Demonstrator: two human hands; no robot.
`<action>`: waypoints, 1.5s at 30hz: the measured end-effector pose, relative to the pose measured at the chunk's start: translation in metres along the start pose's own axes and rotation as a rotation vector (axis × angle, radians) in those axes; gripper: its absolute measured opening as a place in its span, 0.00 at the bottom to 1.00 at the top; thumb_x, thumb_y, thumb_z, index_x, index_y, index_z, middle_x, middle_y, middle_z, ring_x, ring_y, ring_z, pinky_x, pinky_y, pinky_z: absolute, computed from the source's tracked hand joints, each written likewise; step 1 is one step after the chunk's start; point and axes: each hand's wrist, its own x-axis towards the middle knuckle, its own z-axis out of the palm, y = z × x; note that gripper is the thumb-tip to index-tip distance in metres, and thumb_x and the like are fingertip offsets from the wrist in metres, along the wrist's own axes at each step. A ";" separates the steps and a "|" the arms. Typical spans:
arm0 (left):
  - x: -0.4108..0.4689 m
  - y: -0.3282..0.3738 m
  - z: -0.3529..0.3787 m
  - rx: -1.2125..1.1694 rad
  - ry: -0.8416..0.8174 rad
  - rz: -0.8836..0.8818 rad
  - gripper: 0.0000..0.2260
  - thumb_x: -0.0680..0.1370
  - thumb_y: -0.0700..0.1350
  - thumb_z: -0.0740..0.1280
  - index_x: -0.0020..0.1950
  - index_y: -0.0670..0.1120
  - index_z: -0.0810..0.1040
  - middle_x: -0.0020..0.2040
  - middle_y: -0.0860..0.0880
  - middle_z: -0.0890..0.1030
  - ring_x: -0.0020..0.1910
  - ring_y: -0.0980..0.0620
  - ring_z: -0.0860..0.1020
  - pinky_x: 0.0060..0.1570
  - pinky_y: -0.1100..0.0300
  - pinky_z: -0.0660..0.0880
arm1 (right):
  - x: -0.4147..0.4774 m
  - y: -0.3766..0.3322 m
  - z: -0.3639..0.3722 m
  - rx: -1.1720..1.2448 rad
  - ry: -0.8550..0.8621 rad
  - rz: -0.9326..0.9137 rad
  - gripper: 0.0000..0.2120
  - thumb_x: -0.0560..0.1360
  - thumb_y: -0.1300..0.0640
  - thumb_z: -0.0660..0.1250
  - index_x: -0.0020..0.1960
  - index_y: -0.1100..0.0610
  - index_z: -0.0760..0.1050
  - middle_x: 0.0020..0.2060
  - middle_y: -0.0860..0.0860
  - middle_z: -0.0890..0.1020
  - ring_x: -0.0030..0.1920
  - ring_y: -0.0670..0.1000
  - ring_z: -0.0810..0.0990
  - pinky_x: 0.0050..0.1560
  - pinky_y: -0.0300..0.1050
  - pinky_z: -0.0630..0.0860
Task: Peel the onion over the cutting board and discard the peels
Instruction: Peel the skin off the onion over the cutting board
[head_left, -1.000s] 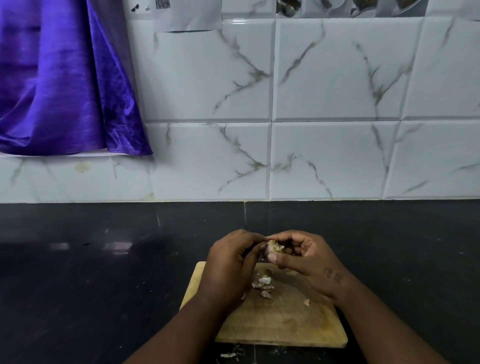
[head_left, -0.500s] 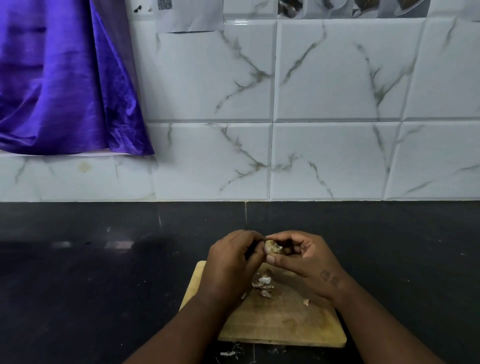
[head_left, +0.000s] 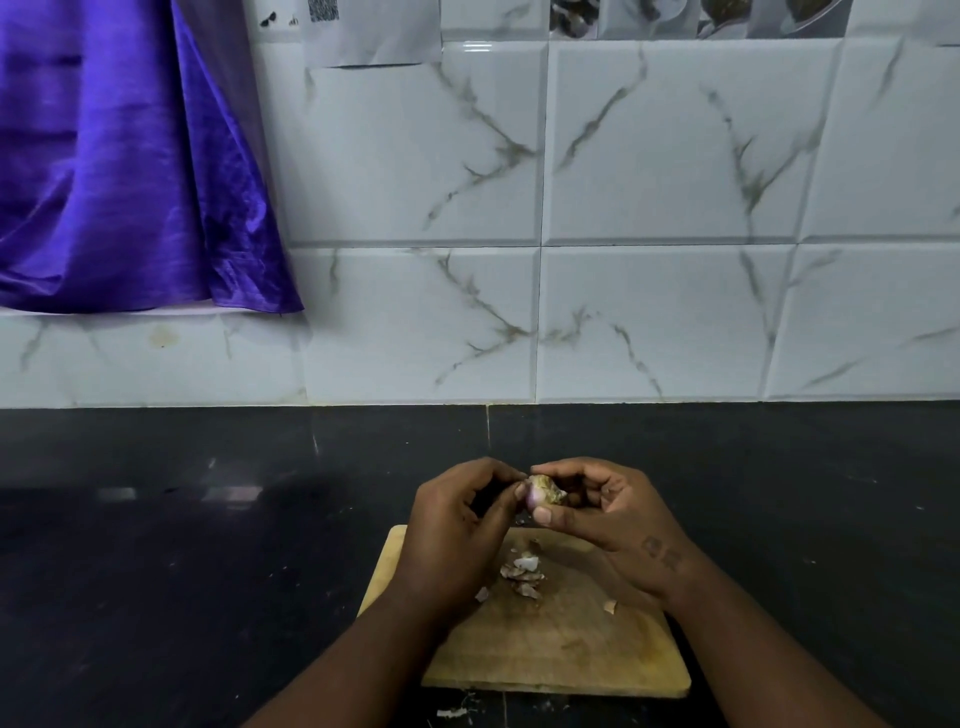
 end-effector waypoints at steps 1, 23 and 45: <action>0.000 0.000 0.000 0.005 -0.002 0.001 0.06 0.81 0.39 0.74 0.50 0.51 0.86 0.44 0.56 0.87 0.45 0.55 0.86 0.45 0.53 0.84 | 0.000 0.000 0.000 -0.001 -0.001 -0.001 0.19 0.68 0.61 0.82 0.57 0.53 0.86 0.53 0.53 0.90 0.56 0.53 0.88 0.62 0.55 0.83; 0.002 -0.002 0.002 0.004 0.104 -0.110 0.10 0.78 0.35 0.74 0.45 0.51 0.85 0.38 0.53 0.85 0.38 0.53 0.83 0.39 0.54 0.82 | -0.001 0.001 0.005 0.091 -0.032 -0.056 0.20 0.71 0.66 0.78 0.62 0.58 0.83 0.55 0.53 0.89 0.58 0.52 0.88 0.55 0.43 0.84; 0.000 0.003 -0.005 0.264 0.047 0.087 0.07 0.78 0.50 0.77 0.56 0.55 0.88 0.44 0.59 0.86 0.43 0.61 0.83 0.42 0.58 0.83 | -0.001 0.001 0.002 0.020 0.000 0.032 0.20 0.72 0.64 0.79 0.62 0.53 0.84 0.54 0.52 0.89 0.57 0.52 0.88 0.57 0.46 0.84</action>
